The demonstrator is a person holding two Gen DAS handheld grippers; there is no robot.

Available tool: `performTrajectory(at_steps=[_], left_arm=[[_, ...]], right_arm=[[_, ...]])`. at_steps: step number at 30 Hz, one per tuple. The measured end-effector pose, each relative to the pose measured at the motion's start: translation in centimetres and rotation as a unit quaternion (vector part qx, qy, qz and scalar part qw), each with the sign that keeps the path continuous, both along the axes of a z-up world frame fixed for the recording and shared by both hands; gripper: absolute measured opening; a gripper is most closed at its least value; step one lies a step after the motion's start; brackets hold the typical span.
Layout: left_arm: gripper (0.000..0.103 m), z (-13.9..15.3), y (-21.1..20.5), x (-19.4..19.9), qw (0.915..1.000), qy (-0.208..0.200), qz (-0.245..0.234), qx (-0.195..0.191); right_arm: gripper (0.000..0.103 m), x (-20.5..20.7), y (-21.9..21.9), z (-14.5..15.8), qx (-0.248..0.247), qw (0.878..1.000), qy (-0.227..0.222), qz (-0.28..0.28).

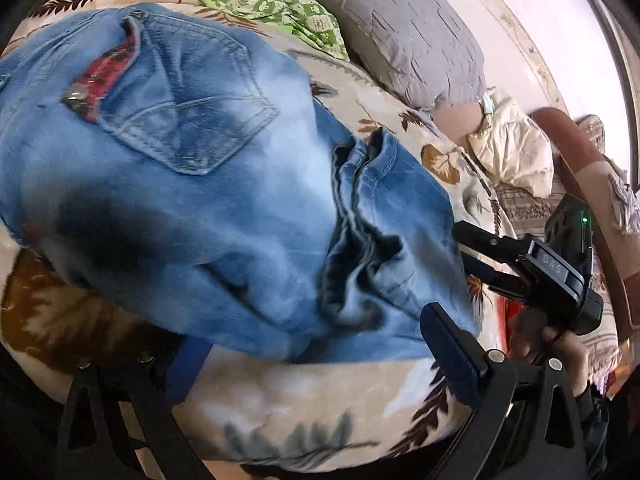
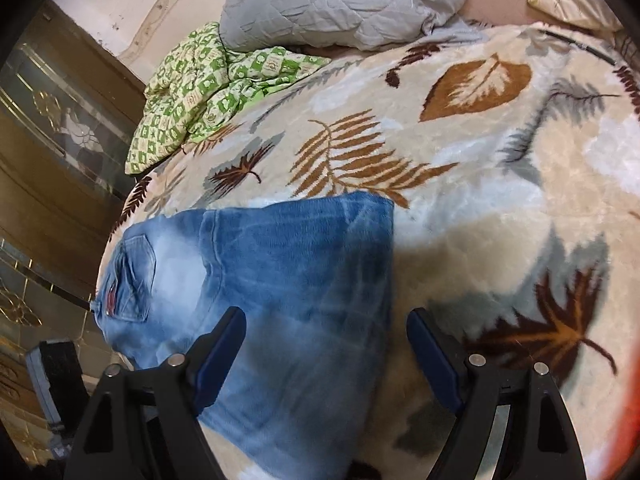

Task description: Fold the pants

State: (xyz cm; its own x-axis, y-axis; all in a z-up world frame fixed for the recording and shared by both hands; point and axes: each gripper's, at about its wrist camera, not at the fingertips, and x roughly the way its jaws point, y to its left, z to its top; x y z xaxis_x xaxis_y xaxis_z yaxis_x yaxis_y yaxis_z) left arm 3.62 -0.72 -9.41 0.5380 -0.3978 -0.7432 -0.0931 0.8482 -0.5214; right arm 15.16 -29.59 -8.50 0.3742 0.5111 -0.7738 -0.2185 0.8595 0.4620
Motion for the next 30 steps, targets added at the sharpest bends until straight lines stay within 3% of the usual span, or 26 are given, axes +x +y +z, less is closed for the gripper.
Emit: performTrajectory(at_steps=[6,9,10,12,14,16,19,21,26,30], left_arm=[[0.100,-0.1,-1.5,1.3,0.9991,0.001,0.041,0.013],[0.100,0.0,-1.5,1.5,0.9984,0.011,0.049,0.028],[0.100,0.0,-2.1,1.7,0.9979,0.016,0.039,0.050],[0.100,0.0,-3.3,2.1,0.9949,0.025,0.017,0.097],[0.090,0.1,-4.2,2.1,0.9900,0.027,0.019,0.137],[0.067,0.3,-4.7,1.9,0.9867,0.020,0.029,0.159],[0.040,0.9,-5.1,1.7,0.9880,0.010,0.031,0.151],[0.039,1.0,-4.8,1.5,0.9887,0.010,0.038,0.145],[0.039,0.3,-2.8,0.9,0.9946,0.021,0.088,0.050],[0.038,0.0,-3.1,1.0,0.9939,0.021,0.107,0.012]], right_arm=[[0.084,1.4,1.2,-1.1,0.009,1.000,0.010,0.009],[0.068,1.5,1.7,-1.3,-0.004,1.000,0.000,0.013],[0.055,1.4,1.7,-1.4,-0.017,1.000,-0.003,0.013],[0.040,1.3,1.3,-1.3,-0.032,0.999,-0.009,0.011],[0.032,1.0,0.6,-1.1,-0.027,0.999,-0.015,0.010],[0.026,0.8,0.4,-0.8,-0.030,0.999,-0.022,0.010],[0.019,0.1,1.2,0.0,-0.049,0.997,-0.047,0.021],[0.015,-0.1,1.7,0.8,-0.055,0.996,-0.064,0.033],[0.012,-0.2,2.5,1.6,-0.089,0.991,-0.084,0.052],[0.011,-0.2,1.9,2.5,-0.083,0.991,-0.092,0.054]])
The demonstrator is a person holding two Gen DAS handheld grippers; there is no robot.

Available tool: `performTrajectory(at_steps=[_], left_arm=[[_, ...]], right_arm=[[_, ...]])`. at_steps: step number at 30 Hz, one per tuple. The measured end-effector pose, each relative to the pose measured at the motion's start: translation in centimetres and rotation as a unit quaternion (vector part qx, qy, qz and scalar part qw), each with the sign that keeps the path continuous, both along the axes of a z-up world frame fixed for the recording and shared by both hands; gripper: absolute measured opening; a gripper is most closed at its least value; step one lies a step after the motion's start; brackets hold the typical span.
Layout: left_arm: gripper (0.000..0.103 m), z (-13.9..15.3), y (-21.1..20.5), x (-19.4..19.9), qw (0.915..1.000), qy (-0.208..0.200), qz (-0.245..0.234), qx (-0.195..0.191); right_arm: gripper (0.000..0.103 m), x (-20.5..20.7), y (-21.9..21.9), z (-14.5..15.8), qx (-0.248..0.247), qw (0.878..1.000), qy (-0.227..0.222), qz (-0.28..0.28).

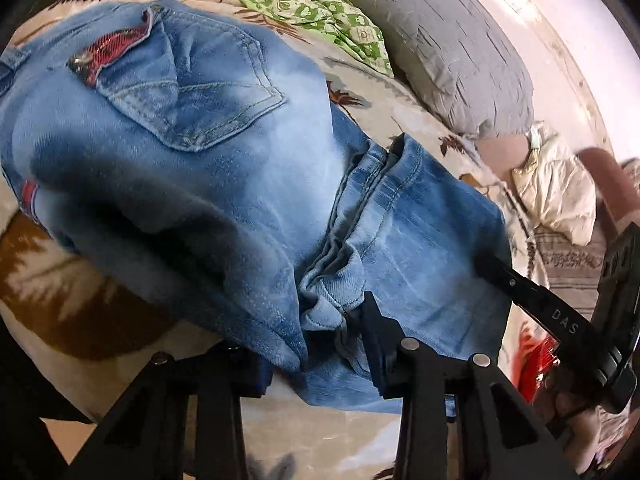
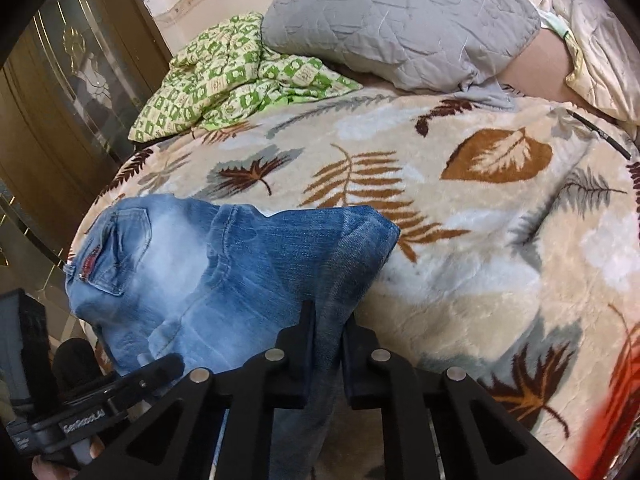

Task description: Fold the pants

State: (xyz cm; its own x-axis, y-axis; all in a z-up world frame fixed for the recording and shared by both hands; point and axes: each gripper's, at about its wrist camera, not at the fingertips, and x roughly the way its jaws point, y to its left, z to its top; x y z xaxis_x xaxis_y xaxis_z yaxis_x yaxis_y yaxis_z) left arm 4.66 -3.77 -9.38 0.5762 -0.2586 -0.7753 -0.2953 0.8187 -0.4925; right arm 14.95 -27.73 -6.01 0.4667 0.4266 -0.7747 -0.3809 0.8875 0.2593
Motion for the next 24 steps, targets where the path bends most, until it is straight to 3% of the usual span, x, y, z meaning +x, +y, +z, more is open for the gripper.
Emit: performTrajectory(at_steps=[7,11,14,17,19,20,21,22,24], left_arm=[[0.036,0.9,-1.8,0.5,0.9987,-0.027,-0.024,-0.036],[0.036,-0.3,-3.5,1.7,0.9989,0.000,-0.043,-0.018],[0.041,-0.3,-4.2,1.9,0.9986,-0.006,-0.052,0.004],[0.057,0.3,-4.9,1.8,0.9967,-0.008,-0.080,0.014],[0.086,0.9,-5.1,1.6,0.9956,-0.007,-0.090,0.023],[0.089,1.3,-4.9,1.0,0.9953,-0.008,-0.088,0.039],[0.090,1.5,-4.8,0.8,0.9946,-0.013,-0.088,0.054],[0.090,1.9,-4.6,0.2,0.9929,-0.018,-0.096,0.067],[0.090,2.3,-4.2,0.0,0.9893,-0.015,-0.122,0.079]], right_arm=[[0.011,0.2,-1.6,2.2,-0.015,0.999,-0.028,-0.014],[0.011,1.0,-3.3,2.3,-0.018,0.999,-0.019,-0.033],[0.012,1.6,-3.4,0.2,-0.036,0.999,0.007,-0.033],[0.025,2.4,-4.1,-1.3,-0.038,0.998,0.032,-0.050],[0.038,2.4,-5.0,-1.3,-0.029,0.997,0.041,-0.061],[0.046,2.1,-5.2,-1.0,-0.028,0.997,0.038,-0.063],[0.073,1.6,-5.5,-0.5,-0.029,0.997,0.029,-0.065],[0.086,0.8,-5.7,0.2,-0.037,0.996,0.012,-0.075],[0.087,-0.6,-6.2,1.5,-0.048,0.995,-0.022,-0.090]])
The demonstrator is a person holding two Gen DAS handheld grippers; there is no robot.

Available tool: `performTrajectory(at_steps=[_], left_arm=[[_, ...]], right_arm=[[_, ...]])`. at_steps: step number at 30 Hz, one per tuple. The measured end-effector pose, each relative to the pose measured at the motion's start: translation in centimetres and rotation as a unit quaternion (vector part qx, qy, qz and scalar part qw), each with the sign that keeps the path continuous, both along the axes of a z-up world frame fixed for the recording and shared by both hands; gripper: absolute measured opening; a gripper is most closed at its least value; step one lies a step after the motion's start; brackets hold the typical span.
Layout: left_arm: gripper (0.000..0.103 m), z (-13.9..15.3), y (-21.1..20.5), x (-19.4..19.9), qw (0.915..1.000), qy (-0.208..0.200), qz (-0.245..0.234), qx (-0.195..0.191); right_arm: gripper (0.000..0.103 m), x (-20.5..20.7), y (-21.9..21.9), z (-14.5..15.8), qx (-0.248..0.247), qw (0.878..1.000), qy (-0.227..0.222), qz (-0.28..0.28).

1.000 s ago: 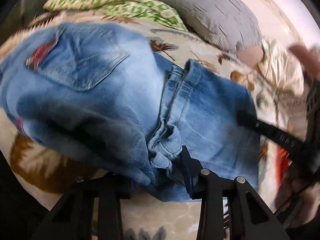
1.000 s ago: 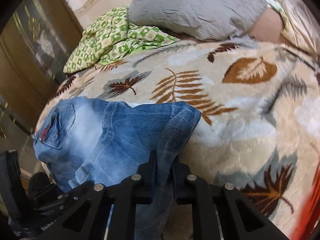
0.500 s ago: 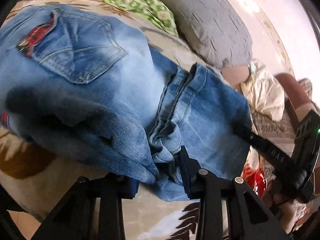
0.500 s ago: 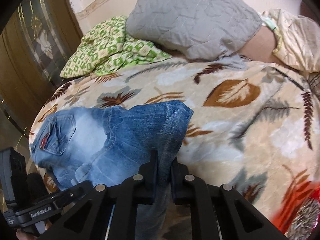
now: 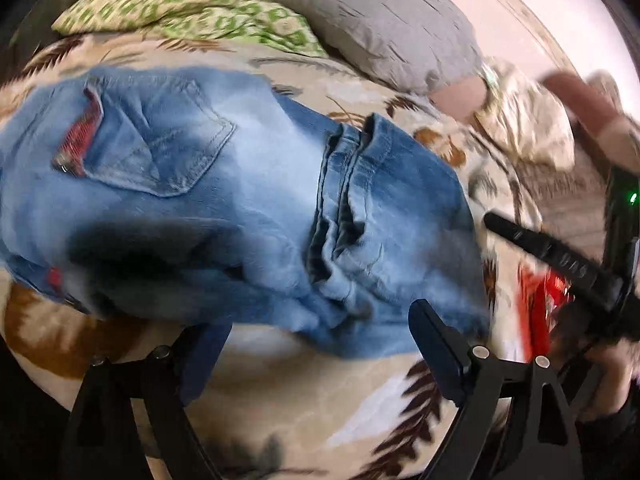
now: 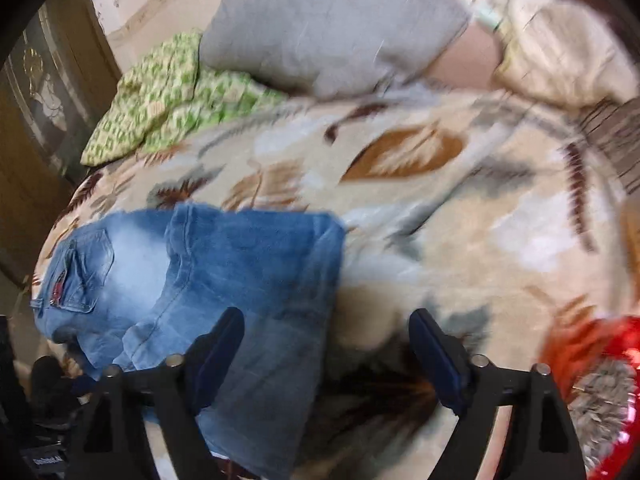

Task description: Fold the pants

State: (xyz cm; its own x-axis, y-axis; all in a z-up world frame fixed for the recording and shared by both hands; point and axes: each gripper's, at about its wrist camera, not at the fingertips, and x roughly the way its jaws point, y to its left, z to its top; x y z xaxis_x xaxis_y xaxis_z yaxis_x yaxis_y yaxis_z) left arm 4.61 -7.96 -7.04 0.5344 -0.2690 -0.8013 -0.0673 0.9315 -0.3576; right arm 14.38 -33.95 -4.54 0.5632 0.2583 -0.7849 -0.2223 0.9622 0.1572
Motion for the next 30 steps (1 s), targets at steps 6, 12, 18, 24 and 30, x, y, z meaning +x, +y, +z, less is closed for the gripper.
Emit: performTrajectory(at_steps=[6,12,18,24,30], left_arm=[[0.090,2.0,4.5,-2.1,0.9999,-0.011,0.006,-0.002],[0.090,4.9,12.1,-3.9,0.9988,-0.036,0.032,0.009],[0.090,6.2,18.9,-3.9,0.9954,-0.032,0.033,0.084],[0.090,6.0,25.7,-2.5,0.9903,-0.027,0.029,0.133],[0.090,4.3,29.3,0.1,0.9959,-0.009,-0.018,0.088]], right_arm=[[0.087,-3.5,0.3,3.4,0.005,0.999,-0.038,0.004],[0.087,-6.1,4.8,5.7,0.022,0.996,-0.068,0.045],[0.087,-8.6,12.0,5.7,0.028,0.991,-0.071,0.113],[0.087,-12.8,20.6,5.0,-0.002,0.974,-0.109,0.197],[0.087,-17.5,28.1,4.2,-0.077,0.941,-0.188,0.271]])
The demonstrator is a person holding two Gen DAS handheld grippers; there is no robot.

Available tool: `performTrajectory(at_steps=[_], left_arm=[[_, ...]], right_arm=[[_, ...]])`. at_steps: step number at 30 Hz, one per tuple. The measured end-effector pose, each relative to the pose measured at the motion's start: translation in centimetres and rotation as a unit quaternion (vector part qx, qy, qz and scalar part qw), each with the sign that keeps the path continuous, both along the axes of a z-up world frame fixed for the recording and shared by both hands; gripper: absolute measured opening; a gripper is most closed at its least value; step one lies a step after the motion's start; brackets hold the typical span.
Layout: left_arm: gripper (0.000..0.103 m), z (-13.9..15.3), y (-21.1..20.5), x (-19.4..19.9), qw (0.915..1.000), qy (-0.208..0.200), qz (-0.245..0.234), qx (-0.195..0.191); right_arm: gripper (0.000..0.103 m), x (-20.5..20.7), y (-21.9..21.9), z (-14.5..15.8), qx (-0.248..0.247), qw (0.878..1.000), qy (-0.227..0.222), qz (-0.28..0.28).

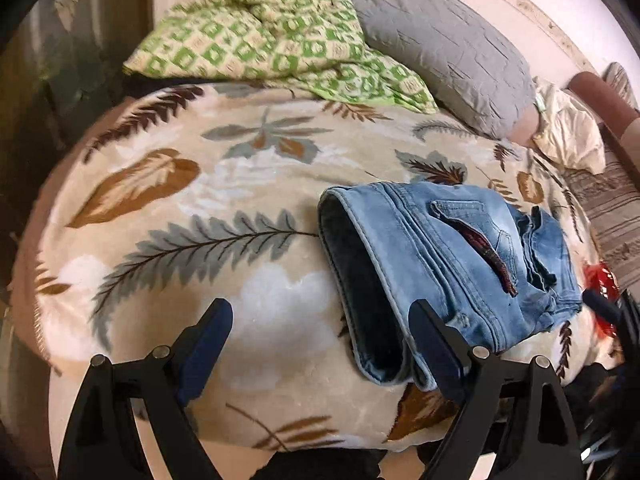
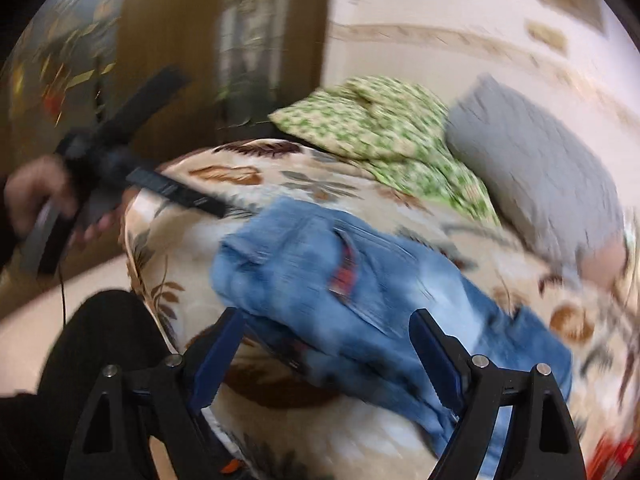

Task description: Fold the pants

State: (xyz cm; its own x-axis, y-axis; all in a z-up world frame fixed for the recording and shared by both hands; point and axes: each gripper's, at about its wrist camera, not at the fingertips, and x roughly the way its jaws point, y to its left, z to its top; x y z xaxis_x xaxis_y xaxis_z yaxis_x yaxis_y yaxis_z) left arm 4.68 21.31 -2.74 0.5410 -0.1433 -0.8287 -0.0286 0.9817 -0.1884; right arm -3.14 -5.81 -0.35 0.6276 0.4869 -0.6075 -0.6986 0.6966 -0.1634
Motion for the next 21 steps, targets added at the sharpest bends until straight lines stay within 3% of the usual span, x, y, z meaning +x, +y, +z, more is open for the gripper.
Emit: performTrajectory(at_steps=[4,9,12,17,21], left_arm=[[0.090,-0.5,-0.4,1.9,0.9989,-0.004,-0.042,0.022],[0.090,-1.8,-0.6,5.3,0.9962,0.022,-0.077,0.033],[0.090,-2.4,-1.1,7.0,0.9930,0.033,-0.102,0.050],[0.090,-4.0,-2.3,9.4,0.9857,0.061,-0.145,0.060],[0.090,-6.2,-2.2,11.4,0.9822,0.097,-0.157,0.035]], right_arm=[[0.087,-1.2,4.3,-1.8,-0.062,0.997,-0.039,0.032],[0.087,-1.6,8.2,-4.1,-0.126,0.988,-0.076,0.055],[0.087,-2.4,10.3,-5.4,-0.167,0.977,-0.108,0.072],[0.087,-3.0,13.6,-8.1,-0.252,0.948,-0.175,0.088],[0.085,-1.1,15.3,-9.9,-0.290,0.939,-0.170,0.076]])
